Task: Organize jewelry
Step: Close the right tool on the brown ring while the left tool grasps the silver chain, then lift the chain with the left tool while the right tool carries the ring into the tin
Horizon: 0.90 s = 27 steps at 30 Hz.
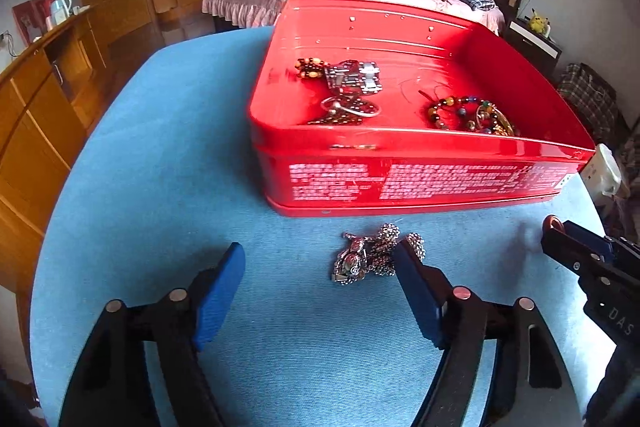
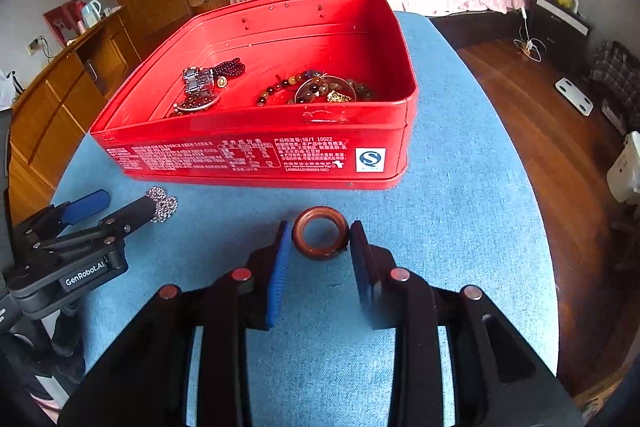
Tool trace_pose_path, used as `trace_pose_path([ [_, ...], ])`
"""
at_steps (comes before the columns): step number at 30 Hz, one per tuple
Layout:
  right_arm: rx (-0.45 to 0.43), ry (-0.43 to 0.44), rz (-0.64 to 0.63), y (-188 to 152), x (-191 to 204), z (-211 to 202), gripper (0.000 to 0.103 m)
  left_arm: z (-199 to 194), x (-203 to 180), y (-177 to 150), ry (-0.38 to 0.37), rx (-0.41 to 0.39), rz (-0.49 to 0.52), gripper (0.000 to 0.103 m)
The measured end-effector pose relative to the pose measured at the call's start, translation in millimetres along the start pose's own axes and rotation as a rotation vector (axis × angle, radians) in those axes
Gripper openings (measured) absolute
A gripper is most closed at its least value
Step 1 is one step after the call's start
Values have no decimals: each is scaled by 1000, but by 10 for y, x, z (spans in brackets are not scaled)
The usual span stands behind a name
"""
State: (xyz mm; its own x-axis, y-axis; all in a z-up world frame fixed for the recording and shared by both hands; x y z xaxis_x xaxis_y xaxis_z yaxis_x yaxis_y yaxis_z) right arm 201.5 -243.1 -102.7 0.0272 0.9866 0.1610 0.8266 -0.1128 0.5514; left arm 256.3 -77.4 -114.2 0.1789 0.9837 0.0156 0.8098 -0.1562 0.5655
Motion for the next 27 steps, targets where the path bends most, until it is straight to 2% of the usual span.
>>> trace_pose_path([
  [6,2,13,5,-5,-24,3,29,47,-98,26,-29,21,10,76],
  [13,7,21,16,-9,-69,23,29,100,-210,46,-20,30,27,76],
  [14,7,23,17,-14,-69,25,29,94,-205,37,-22,28,27,71],
  [15,6,23,17,-15,-68,26,29,87,-223,38,-23,24,35,59],
  [16,6,23,17,-15,-66,27,29,75,-240,35,-26,20,39,52],
  [18,6,23,15,-16,-62,29,29,59,-244,35,-64,26,31,27],
  [22,6,27,12,-27,-38,29,29,54,-189,36,-104,31,0,24],
  [27,6,37,3,-38,-18,9,29,4,-123,-5,-120,25,-27,21],
])
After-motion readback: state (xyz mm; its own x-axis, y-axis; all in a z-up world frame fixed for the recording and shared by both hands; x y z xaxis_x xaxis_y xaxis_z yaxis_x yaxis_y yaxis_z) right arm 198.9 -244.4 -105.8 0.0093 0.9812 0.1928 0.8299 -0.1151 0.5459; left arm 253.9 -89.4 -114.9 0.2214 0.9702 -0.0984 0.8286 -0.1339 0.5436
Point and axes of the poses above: each gripper's, at about its wrist camera, not at the fingertips, and z roughly the way its jaws point, x to its left, y to its top, the point moved 3 cm from there along z, roughly the way its jaws point, and after that the axes turned 3 degrees about y, right-handed, at the moved point
